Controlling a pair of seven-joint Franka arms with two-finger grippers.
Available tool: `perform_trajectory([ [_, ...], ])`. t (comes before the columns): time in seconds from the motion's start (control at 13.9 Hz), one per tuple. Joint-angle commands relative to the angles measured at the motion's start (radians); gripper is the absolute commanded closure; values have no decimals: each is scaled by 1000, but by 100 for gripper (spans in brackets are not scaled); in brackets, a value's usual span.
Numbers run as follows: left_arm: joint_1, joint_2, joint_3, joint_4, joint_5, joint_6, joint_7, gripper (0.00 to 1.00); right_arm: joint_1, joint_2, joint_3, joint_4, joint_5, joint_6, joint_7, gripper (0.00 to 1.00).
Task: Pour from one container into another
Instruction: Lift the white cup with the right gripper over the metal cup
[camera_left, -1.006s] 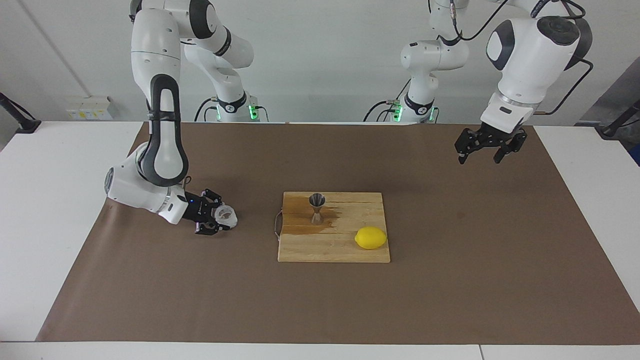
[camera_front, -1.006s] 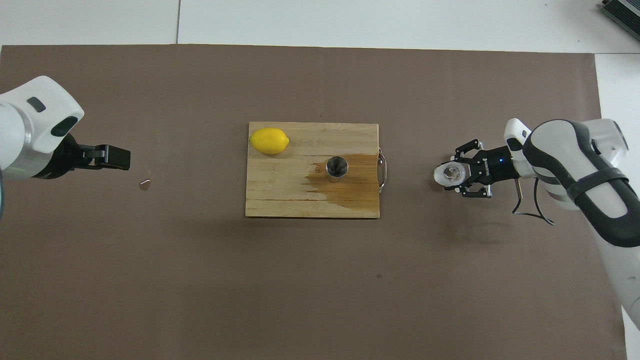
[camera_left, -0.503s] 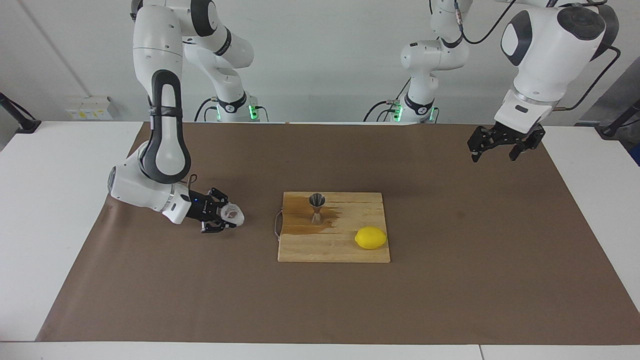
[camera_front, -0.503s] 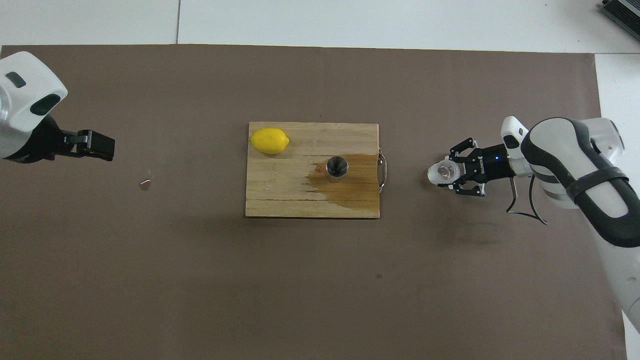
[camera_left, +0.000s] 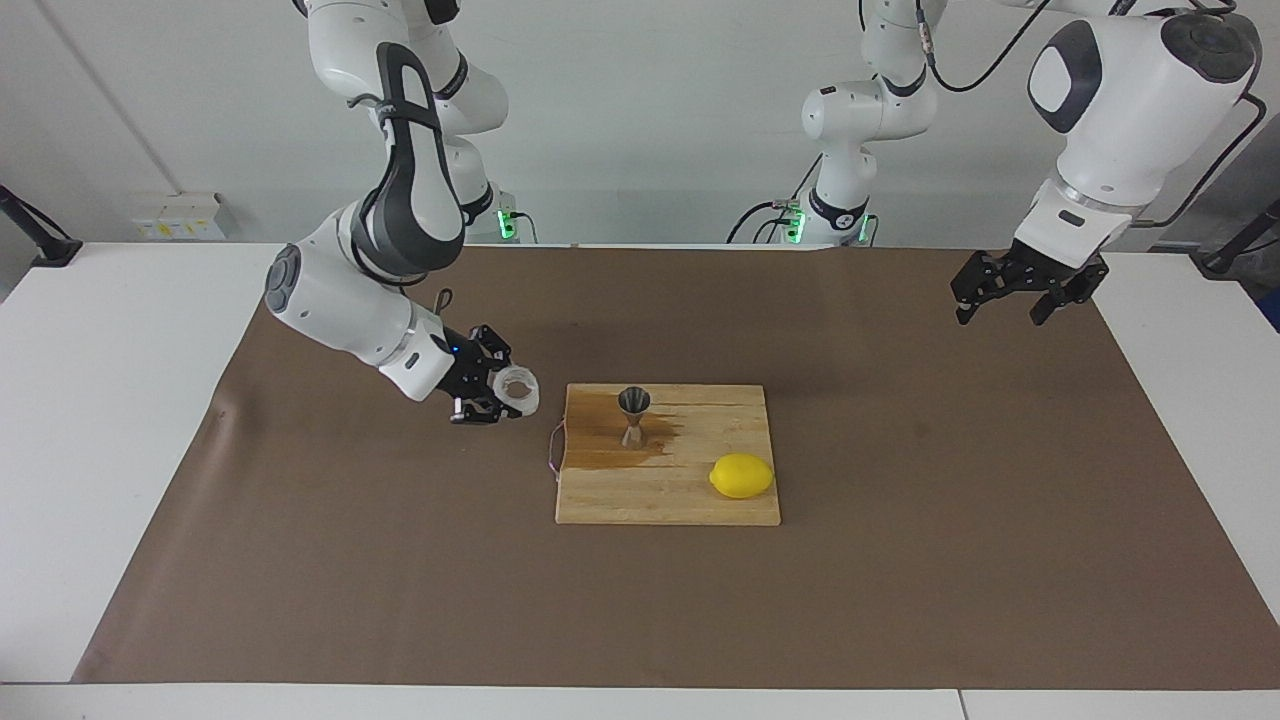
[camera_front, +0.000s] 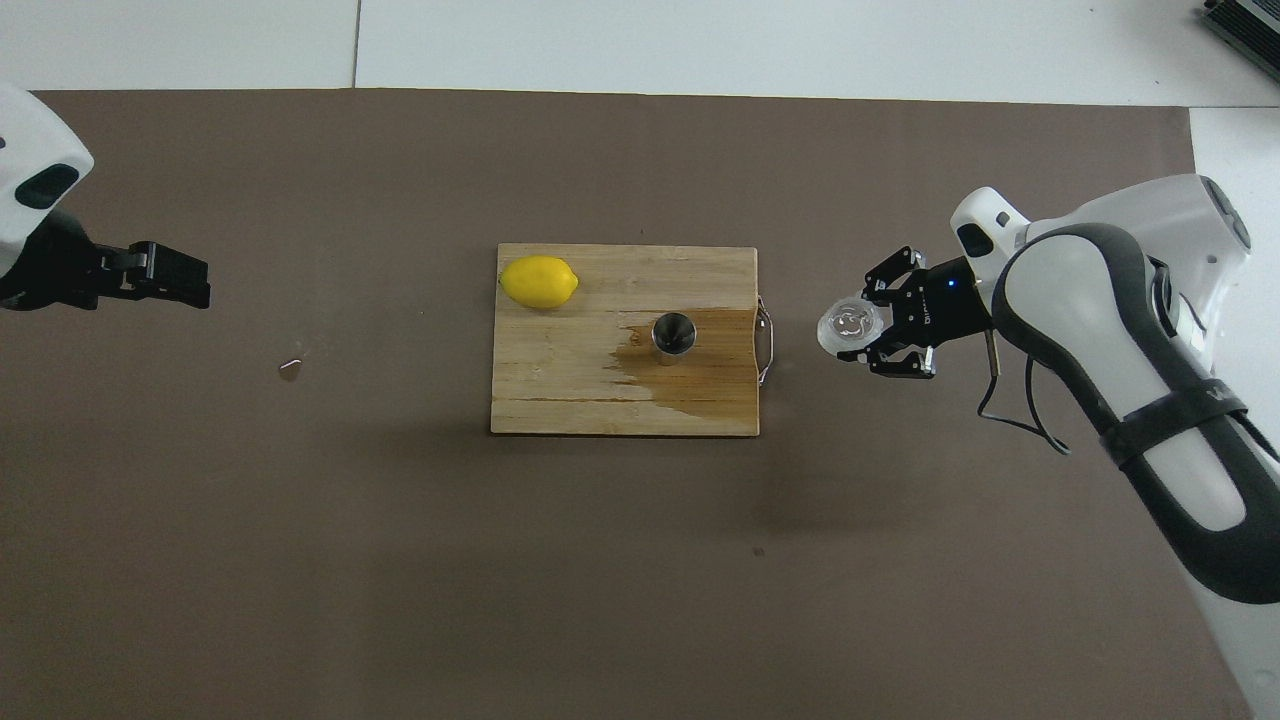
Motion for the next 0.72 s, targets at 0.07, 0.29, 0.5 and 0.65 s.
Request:
perform_trajectory([
  [0.07, 15, -18, -9, -15, -13, -23, 18, 0, 83, -9, 5, 54, -147, 3, 197, 63],
  [0.29, 15, -38, -9, -33, -13, -53, -7, 0, 151, -3, 5, 94, -256, 6, 330, 63],
  [0.5, -2, -62, -18, -38, -13, -58, -76, 0, 206, -1, 5, 97, -357, 47, 481, 63],
  [0.65, 1, -67, -20, -18, -10, -78, -59, 0, 234, -1, 5, 97, -400, 60, 562, 63],
])
